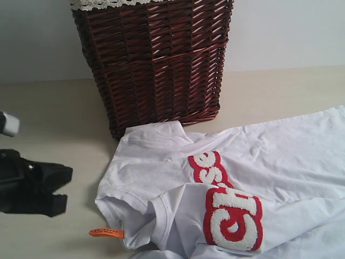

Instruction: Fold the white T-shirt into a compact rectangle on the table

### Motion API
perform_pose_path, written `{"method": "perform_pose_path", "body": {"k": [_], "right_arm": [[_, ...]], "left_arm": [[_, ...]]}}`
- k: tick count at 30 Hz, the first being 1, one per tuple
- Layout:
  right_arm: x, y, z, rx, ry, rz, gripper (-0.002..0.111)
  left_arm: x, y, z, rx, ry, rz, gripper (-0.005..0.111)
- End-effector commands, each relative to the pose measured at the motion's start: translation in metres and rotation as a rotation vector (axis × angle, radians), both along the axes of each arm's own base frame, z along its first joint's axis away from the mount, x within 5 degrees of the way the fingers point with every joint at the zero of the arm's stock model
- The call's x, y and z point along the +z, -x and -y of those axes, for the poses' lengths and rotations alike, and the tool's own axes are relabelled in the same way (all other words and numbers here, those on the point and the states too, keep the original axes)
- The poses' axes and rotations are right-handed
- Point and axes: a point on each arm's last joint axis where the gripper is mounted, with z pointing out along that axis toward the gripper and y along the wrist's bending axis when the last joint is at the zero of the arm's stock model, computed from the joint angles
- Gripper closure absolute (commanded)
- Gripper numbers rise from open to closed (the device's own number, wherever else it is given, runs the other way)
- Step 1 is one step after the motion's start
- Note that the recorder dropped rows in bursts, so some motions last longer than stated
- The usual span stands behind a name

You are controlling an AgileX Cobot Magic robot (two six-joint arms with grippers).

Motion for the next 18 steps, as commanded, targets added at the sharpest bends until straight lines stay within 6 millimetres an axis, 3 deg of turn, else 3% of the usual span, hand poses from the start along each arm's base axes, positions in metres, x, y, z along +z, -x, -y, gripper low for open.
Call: {"method": "perform_pose_path", "body": {"k": [1,5,9,18], "right_arm": [[-0.001,0.0,0.0,-0.005,-0.001,0.003,0.1],[-0.001,0.0,0.0,-0.005,-0.001,0.003,0.1],[-0.001,0.0,0.0,-0.005,-0.001,0.003,0.1],[-0.001,0.0,0.0,-0.005,-0.008,0.005,0.1]], "left_arm": [[-0.017,0.011,0.024,-0.15,0.0,-0.076,0.088],[-0.035,0.017,0.029,-0.2,-0.108,-0.143,0.087],[-0.044,0.024,0.045,-0.265,-0.016,-0.221,0.087],[-0.06,0.018,0.072,-0.371,0.116,-0.325,0.087]]}}
